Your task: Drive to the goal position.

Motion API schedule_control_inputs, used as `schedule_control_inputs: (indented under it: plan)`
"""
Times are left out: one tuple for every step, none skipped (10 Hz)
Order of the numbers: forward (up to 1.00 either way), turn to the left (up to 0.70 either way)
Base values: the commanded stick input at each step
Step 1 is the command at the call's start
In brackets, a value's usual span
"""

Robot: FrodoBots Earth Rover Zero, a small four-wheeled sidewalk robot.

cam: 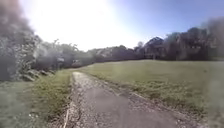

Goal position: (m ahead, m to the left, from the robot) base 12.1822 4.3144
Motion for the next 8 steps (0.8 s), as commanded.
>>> schedule_control_inputs:
  plan:
    - [0.5,0.27]
    - [0.5,0.27]
    - [0.5,0.27]
    - [0.5,0.21]
    - [0.5,0.03]
    - [0.5,0.0]
    - [0.5,0.0]
    - [0.5,0.0]
